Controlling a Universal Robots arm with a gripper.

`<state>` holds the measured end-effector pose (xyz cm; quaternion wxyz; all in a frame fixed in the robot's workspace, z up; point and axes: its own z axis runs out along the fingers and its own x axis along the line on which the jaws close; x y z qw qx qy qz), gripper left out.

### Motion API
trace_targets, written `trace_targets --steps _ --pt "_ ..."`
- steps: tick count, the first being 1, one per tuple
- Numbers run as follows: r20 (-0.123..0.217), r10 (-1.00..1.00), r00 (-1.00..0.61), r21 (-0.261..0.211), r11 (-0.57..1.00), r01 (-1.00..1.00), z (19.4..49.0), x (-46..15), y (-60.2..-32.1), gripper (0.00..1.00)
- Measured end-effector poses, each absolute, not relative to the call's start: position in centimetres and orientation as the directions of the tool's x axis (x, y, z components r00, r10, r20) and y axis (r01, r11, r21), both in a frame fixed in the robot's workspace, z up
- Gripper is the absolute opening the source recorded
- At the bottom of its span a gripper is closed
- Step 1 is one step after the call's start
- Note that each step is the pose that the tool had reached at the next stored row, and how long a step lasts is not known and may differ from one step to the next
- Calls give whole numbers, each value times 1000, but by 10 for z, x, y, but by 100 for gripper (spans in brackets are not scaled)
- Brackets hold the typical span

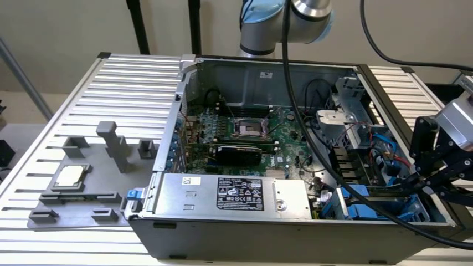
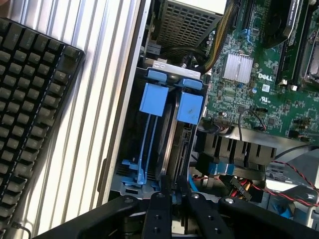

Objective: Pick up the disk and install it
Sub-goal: 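Insert the first disk wire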

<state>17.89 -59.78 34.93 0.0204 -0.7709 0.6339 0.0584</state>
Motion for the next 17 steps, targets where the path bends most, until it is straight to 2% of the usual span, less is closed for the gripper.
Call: trace_targets --steps 5,6,17 --pt "-117 -974 194 42 -200 -979 349 179 -598 21" --pt "-117 -974 195 42 -201 -979 349 179 -598 28" --pt "-119 -971 205 42 -212 -976 345 179 -598 28"
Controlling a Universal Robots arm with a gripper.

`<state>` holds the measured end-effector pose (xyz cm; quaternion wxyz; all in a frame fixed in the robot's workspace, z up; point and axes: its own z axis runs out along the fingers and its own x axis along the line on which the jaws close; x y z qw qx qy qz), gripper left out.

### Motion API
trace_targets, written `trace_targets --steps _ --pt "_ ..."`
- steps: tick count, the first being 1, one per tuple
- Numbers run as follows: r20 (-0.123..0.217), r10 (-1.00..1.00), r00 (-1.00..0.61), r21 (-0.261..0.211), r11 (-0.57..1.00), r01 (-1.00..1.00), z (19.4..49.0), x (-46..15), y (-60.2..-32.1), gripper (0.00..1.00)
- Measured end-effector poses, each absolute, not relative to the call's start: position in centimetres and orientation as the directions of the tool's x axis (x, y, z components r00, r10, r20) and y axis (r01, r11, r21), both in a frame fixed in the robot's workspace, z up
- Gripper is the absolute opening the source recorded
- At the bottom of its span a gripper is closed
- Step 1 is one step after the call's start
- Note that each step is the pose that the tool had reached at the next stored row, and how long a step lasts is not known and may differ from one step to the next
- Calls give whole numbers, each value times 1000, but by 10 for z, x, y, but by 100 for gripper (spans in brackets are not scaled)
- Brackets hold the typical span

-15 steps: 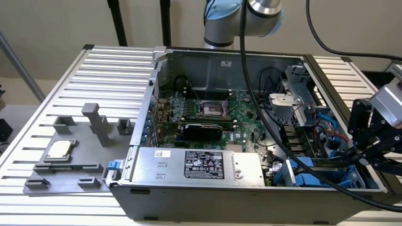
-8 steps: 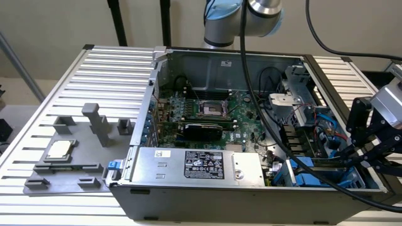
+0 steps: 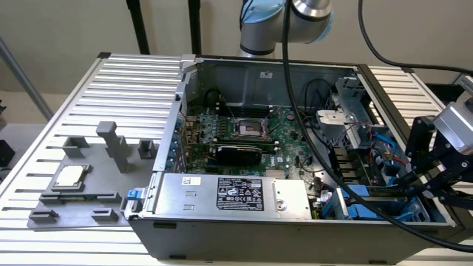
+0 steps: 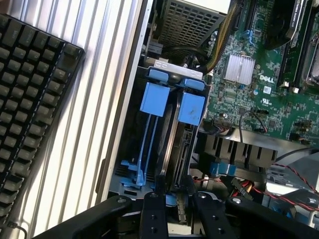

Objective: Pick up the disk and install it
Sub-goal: 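Insert the first disk wire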

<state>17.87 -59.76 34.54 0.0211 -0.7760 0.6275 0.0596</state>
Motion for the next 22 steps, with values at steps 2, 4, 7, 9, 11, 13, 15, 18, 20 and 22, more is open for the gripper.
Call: trace_targets --steps 2,4,7,9,11,13,15,18,20,22 --pt "-119 -971 206 42 -213 -976 345 179 -597 28" --pt "-120 -971 207 42 -213 -976 345 179 -597 28" --pt "-121 -971 208 42 -214 -976 345 179 -597 25" --pt "-123 -970 209 41 -215 -976 345 179 -597 18" --pt "-125 -970 209 41 -216 -976 345 179 -597 18" --pt "-126 -970 210 40 -216 -975 345 179 -597 18" --pt "-127 -969 210 40 -217 -975 346 179 -597 20" --pt "-127 -969 210 40 -216 -975 354 179 -597 32" --pt "-127 -969 210 40 -216 -975 361 179 -597 38" --pt "-129 -969 210 40 -217 -975 362 179 -597 38"
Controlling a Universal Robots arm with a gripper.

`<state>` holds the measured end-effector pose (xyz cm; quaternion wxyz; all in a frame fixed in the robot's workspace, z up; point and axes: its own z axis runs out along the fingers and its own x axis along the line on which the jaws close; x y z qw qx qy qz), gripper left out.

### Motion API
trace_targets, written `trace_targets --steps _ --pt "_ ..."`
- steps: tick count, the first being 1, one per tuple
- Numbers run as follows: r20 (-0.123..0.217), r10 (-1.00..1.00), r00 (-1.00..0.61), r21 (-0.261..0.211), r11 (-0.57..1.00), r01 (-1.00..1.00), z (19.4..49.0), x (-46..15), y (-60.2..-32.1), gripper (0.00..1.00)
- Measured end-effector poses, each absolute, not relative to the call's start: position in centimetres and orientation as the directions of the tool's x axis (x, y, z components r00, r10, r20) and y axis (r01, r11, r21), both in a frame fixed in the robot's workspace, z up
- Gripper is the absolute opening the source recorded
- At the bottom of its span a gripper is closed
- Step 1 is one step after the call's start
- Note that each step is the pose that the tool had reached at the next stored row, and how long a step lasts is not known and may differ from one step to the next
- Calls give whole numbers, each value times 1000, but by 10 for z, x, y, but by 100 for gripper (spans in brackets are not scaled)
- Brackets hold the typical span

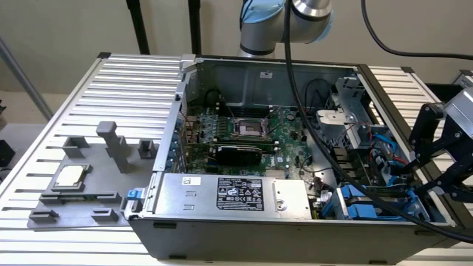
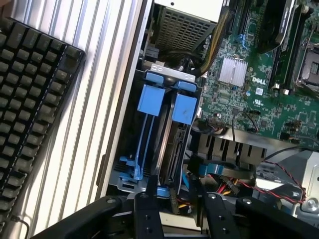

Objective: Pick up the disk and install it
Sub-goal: 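Insert the first disk wire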

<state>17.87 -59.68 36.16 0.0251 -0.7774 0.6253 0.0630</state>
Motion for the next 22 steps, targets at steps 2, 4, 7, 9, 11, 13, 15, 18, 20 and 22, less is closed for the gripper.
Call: trace_targets --steps 2,4,7,9,11,13,15,18,20,22 --pt "-132 -969 210 39 -217 -975 362 179 -597 38" --pt "-135 -968 211 38 -218 -975 361 179 -597 38" --pt "-139 -967 213 38 -220 -975 358 179 -598 38" --pt "-140 -967 214 37 -222 -974 355 179 -599 38" --pt "-142 -966 217 37 -224 -974 353 179 -600 38" --pt "-144 -965 221 36 -228 -973 351 179 -600 38" --pt "-145 -963 225 36 -233 -972 350 179 -600 38" --pt "-148 -961 232 35 -240 -970 349 179 -600 38" --pt "-150 -960 237 35 -245 -969 348 179 -600 38" --pt "-151 -958 242 35 -250 -968 348 179 -600 36"
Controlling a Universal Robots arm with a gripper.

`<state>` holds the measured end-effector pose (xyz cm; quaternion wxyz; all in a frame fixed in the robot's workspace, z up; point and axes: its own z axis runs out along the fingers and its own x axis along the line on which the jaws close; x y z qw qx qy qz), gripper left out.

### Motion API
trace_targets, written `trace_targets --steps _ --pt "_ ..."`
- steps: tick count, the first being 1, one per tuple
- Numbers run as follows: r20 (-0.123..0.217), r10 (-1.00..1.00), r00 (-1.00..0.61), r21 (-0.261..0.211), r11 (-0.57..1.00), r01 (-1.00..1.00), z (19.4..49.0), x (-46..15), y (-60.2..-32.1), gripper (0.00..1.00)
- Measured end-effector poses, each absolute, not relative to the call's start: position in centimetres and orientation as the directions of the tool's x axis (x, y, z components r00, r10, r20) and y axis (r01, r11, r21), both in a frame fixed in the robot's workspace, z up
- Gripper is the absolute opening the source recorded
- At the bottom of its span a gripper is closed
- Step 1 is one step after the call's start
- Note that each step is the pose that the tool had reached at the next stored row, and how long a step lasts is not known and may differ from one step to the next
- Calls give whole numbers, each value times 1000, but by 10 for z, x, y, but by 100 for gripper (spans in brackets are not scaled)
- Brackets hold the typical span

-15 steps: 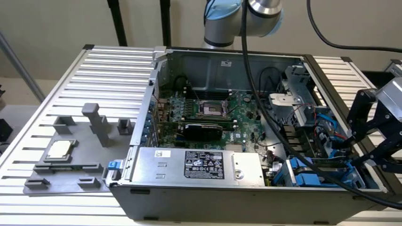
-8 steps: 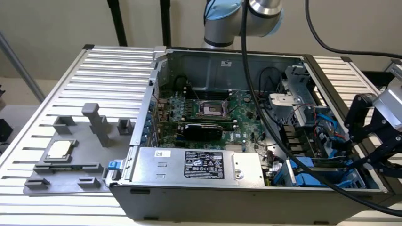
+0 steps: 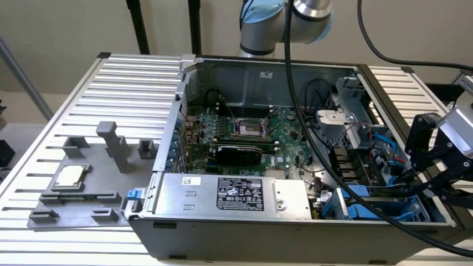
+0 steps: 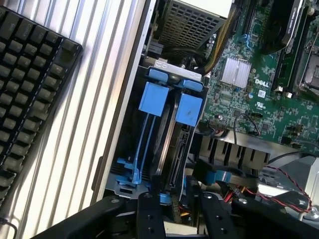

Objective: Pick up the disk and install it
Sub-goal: 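Insert the first disk wire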

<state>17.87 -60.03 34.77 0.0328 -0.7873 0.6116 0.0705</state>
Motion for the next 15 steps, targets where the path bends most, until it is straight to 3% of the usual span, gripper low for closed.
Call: trace_targets --steps 1,9,11,15 --pt "-151 -958 244 35 -252 -967 348 179 -600 29" --pt "-154 -953 260 34 -268 -963 347 179 -600 29" --pt "-154 -952 264 34 -272 -962 347 179 -600 19" --pt "-155 -951 268 34 -276 -961 347 179 -600 16"
